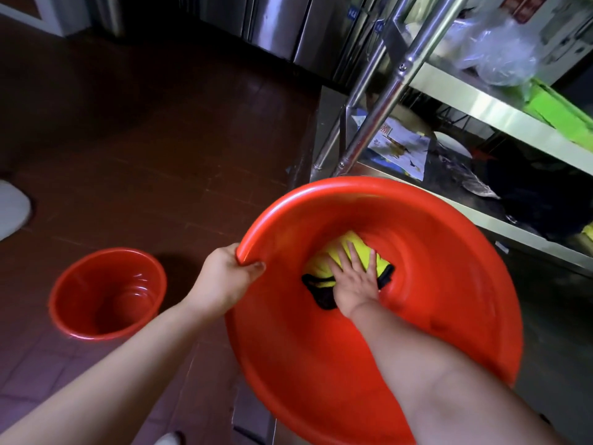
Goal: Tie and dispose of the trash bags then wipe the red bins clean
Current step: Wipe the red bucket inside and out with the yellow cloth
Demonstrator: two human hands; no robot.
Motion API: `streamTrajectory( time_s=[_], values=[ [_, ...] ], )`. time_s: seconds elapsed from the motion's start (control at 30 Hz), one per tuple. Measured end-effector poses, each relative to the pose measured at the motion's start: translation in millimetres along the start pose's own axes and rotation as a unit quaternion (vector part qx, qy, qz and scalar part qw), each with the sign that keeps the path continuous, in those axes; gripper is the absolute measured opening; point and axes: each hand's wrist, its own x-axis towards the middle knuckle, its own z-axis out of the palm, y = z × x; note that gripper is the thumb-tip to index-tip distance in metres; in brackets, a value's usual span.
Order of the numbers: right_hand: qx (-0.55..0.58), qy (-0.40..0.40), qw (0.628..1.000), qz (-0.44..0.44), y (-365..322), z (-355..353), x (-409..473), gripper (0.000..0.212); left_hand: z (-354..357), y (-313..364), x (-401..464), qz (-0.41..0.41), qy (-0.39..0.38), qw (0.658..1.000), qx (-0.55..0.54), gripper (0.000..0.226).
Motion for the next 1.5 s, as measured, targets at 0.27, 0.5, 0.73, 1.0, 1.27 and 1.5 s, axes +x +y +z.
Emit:
streamTrajectory(
  time_s=[0.27,0.5,0.73,1.0,1.27,1.5],
  values=[
    [0.083,0.04,0.981,0.173,4,-8,3,0.068,10,-16,-22,-0.001,0.055,0.998,-0.035,0.013],
    [0.232,0.032,0.908,0.346,-2,14,-23,0.096,13,-25,-34,-0.042,0.102,0.991,-0.081,0.011],
    [0.291,-0.008,0.864,0.41,-38,20,-34,0.068,17,-23,-34,-0.05,0.122,0.987,-0.096,0.015],
    [0.377,-0.138,0.829,0.39,-53,0,-42,0.053,26,-6,-32,0.0,0.069,0.996,-0.049,0.012],
    [0.553,0.008,0.795,0.249,-26,-86,-65,0.027,32,32,-13,0.023,0.022,0.999,-0.004,0.014],
    [0.202,0.308,0.924,0.097,30,-170,-131,0.074,30,55,1,0.022,-0.017,1.0,-0.007,0.009]
  ],
)
